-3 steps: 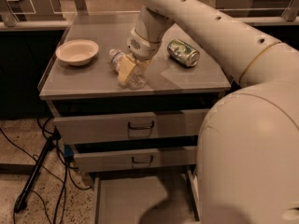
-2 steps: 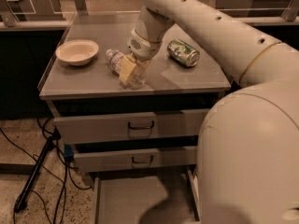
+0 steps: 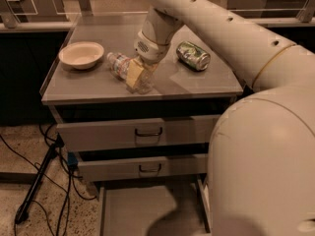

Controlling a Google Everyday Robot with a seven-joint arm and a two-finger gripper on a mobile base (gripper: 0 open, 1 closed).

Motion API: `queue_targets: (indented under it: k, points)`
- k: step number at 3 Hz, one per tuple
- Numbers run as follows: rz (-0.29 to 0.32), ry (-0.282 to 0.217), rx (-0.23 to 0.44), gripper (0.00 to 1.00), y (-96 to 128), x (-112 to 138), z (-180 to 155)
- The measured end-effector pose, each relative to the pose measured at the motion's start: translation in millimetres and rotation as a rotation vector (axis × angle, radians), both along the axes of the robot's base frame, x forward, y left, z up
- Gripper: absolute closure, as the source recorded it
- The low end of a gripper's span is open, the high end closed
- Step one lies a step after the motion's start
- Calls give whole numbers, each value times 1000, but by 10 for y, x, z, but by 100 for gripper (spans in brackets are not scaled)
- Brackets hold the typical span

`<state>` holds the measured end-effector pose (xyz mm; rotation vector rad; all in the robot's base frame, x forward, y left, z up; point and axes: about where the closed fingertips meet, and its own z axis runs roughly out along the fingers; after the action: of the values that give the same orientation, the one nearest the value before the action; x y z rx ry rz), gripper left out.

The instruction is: Place water bottle into bottom drawer

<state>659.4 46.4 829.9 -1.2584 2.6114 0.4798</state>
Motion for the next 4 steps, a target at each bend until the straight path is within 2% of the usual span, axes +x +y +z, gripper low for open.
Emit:
queue_targets:
  k: [1,2,4]
  points:
    - [-26,-32,24,100,-152,-85,134]
    - [-41,-92,36,100,-380,-466,453]
    - [-43,-111,29,100,-397,-522,472]
